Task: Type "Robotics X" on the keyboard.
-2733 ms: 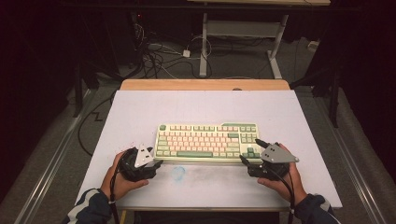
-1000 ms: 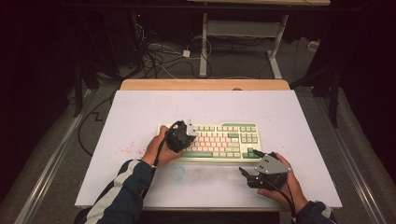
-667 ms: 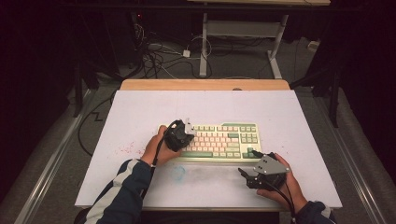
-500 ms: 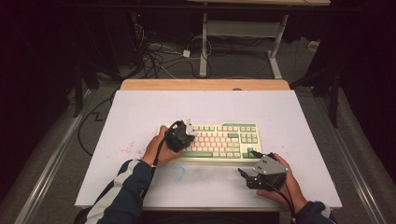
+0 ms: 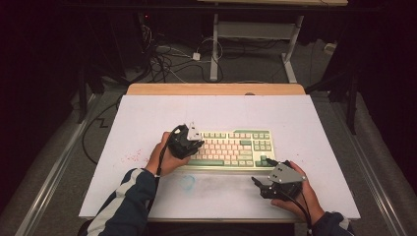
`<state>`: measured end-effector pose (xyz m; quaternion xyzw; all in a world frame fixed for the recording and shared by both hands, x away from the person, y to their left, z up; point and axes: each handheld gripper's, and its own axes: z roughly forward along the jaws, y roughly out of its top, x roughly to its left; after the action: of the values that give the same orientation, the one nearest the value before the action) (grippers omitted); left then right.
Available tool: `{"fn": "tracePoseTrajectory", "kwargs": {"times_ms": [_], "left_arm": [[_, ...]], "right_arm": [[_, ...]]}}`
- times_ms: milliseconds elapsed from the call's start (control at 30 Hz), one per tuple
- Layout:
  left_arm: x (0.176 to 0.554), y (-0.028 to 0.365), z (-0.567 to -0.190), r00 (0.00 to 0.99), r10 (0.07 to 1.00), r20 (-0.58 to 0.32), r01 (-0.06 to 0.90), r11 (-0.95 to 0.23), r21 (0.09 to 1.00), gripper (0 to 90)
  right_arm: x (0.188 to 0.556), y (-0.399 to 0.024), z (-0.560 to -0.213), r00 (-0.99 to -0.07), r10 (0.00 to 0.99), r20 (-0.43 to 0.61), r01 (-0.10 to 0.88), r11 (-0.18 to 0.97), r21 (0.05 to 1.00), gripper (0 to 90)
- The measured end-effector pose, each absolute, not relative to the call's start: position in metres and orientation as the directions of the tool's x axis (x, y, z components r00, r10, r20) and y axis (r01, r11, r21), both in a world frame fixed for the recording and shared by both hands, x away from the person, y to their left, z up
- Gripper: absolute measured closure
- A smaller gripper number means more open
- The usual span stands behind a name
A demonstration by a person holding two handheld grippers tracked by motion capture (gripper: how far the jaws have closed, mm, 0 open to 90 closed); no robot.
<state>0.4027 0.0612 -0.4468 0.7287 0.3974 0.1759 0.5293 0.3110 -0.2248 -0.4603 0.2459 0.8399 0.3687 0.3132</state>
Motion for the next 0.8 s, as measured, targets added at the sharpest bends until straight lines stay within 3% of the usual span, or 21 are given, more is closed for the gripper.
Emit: {"fn": "tracePoseTrajectory", "kwargs": {"times_ms": [200, 467, 600, 800], "left_arm": [[0.393, 0.064, -0.444, 0.643, 0.749, -0.158, 0.353, -0.107, 0.929, 58.8], [0.381, 0.067, -0.446, 0.640, 0.756, -0.133, 0.301, -0.088, 0.950, 27.5], [0.375, 0.073, -0.445, 0.640, 0.756, -0.142, 0.284, -0.061, 0.957, 22.1], [0.365, 0.085, -0.446, 0.649, 0.751, -0.127, 0.256, -0.058, 0.965, 21.2]], "right_arm": [[0.312, -0.226, -0.459, -0.680, 0.648, -0.343, 0.183, 0.602, 0.777, 25.4], [0.312, -0.227, -0.460, -0.683, 0.649, -0.334, 0.188, 0.599, 0.778, 25.5], [0.313, -0.227, -0.460, -0.685, 0.650, -0.329, 0.191, 0.597, 0.779, 25.5], [0.314, -0.227, -0.461, -0.685, 0.654, -0.322, 0.198, 0.592, 0.782, 25.5]]}}
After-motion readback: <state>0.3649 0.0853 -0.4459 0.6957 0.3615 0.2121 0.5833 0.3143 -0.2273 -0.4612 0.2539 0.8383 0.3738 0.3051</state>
